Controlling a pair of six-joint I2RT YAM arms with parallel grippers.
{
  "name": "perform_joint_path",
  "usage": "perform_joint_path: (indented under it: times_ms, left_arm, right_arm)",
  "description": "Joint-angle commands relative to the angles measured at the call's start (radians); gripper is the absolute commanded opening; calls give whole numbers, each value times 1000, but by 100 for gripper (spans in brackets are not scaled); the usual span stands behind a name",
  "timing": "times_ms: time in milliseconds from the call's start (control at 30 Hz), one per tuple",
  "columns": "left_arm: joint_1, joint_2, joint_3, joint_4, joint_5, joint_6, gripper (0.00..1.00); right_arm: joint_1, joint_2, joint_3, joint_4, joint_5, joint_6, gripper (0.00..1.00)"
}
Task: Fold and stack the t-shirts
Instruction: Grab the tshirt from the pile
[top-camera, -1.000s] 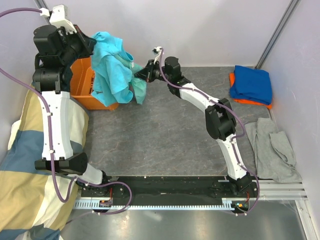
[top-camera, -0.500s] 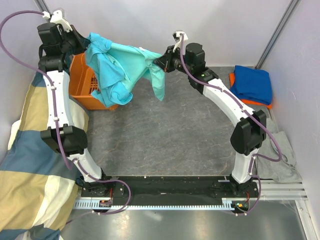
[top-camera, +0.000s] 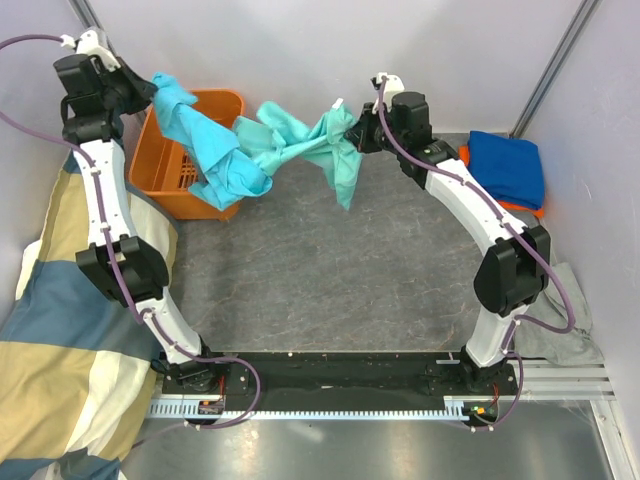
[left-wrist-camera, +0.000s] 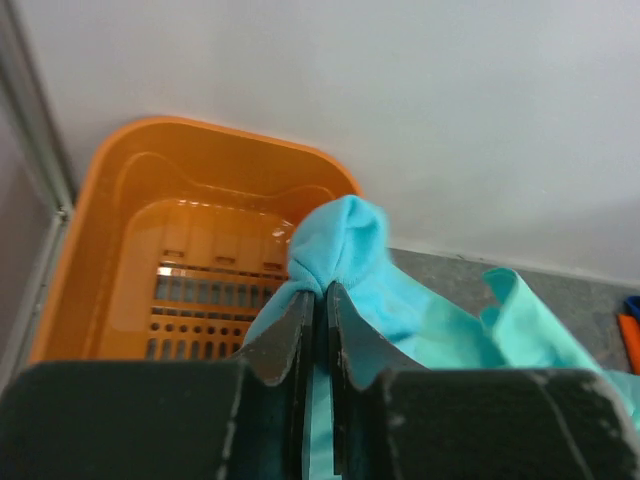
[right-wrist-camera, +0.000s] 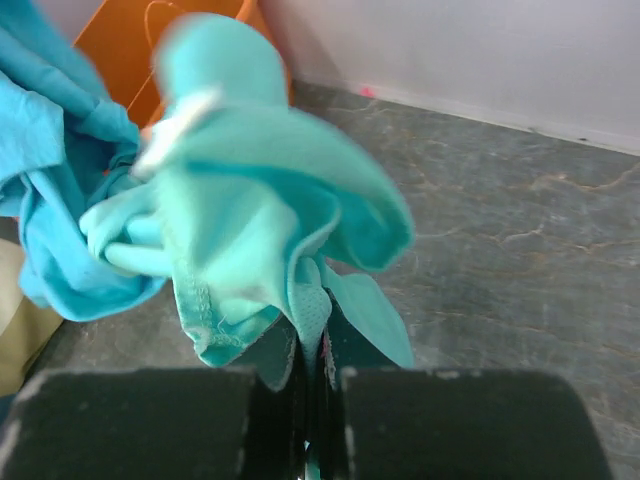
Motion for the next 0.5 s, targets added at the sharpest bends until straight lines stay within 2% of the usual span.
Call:
perform_joint_path:
  times_ms: [0, 33, 167, 467]
  left_arm:
    - [23, -14, -17, 93, -19, -16, 11]
    - [26, -13, -21, 93, -22, -16, 2]
    - [42, -4, -20, 87, -66, -22, 2]
    - [45, 75, 23, 89, -111, -7, 2]
  right_arm:
    - [-13, -62, 9, 13, 36, -13, 0]
    - [-13, -60, 10, 11, 35, -11, 0]
    - [-13, -86, -1, -6, 67, -20, 0]
    - [-35, -223, 27, -131, 331, -97, 0]
